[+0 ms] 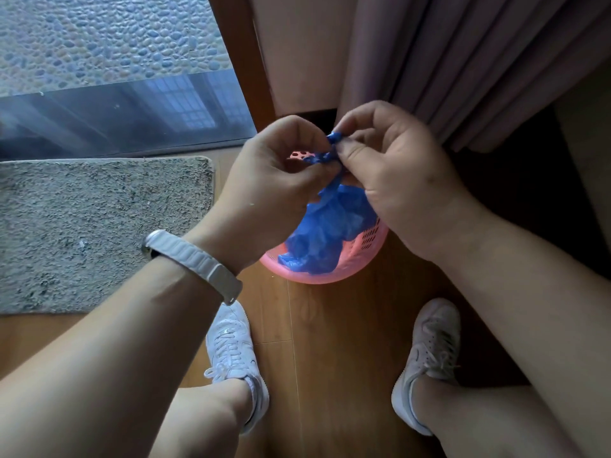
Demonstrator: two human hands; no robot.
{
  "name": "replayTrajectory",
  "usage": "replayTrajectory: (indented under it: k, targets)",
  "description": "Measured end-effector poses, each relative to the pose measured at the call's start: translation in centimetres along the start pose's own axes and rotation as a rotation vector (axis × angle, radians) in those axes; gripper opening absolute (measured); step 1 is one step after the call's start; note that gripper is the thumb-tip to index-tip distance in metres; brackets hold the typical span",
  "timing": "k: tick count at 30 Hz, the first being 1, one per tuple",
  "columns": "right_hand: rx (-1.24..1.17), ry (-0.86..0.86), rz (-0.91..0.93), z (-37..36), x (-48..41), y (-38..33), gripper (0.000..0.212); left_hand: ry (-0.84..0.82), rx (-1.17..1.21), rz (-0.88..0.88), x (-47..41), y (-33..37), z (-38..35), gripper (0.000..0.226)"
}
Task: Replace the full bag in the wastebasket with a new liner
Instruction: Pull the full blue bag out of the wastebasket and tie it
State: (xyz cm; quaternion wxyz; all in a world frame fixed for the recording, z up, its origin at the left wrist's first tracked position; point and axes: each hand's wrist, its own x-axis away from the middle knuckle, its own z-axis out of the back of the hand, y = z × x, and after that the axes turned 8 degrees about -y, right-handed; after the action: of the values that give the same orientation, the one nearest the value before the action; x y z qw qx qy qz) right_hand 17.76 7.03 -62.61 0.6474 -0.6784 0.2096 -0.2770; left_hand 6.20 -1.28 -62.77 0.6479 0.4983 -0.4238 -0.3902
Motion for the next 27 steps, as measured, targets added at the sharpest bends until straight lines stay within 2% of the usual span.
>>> replayTrajectory:
  k: [4,7,9,11,14,17,20,24,27]
  targets:
    - [0.021,-0.034,0.021,-0.2,0.3,0.0,0.020,0.151,-0.118,-0.032,-0.4,-0.1,0.2,0.021]
    - [0.252,0.032,0.009,-0.3,0.5,1.1,0.029,0.220,-0.188,-0.042,-0.7,0.0,0.3,0.022]
    - [0.314,0.043,-0.041,-0.1,0.4,1.7,0.037,0.232,-0.244,-0.064,-0.8,0.3,0.3,0.017]
    - [0.375,-0.016,-0.084,-0.1,0.4,2.1,0.046,0.233,-0.243,-0.065,-0.9,0.6,0.3,0.017]
    - [0.499,-0.050,-0.094,0.0,0.3,2.8,0.053,0.202,-0.136,-0.056,-1.2,1.0,0.0,0.016]
    - [0.528,-0.042,-0.095,0.3,-0.2,3.4,0.046,0.101,0.075,-0.044,-1.6,1.7,-0.3,0.015]
    - [0.500,0.004,-0.070,0.5,-1.0,3.7,0.035,0.046,0.172,-0.044,-2.2,2.3,-0.2,0.018]
    - [0.479,0.013,-0.062,0.5,-2.8,4.2,0.015,0.082,0.288,-0.018,-3.9,2.3,0.7,0.015]
    - [0.428,-0.008,-0.058,0.5,-4.7,4.6,0.011,0.129,0.323,-0.019,-5.5,2.1,2.0,0.013]
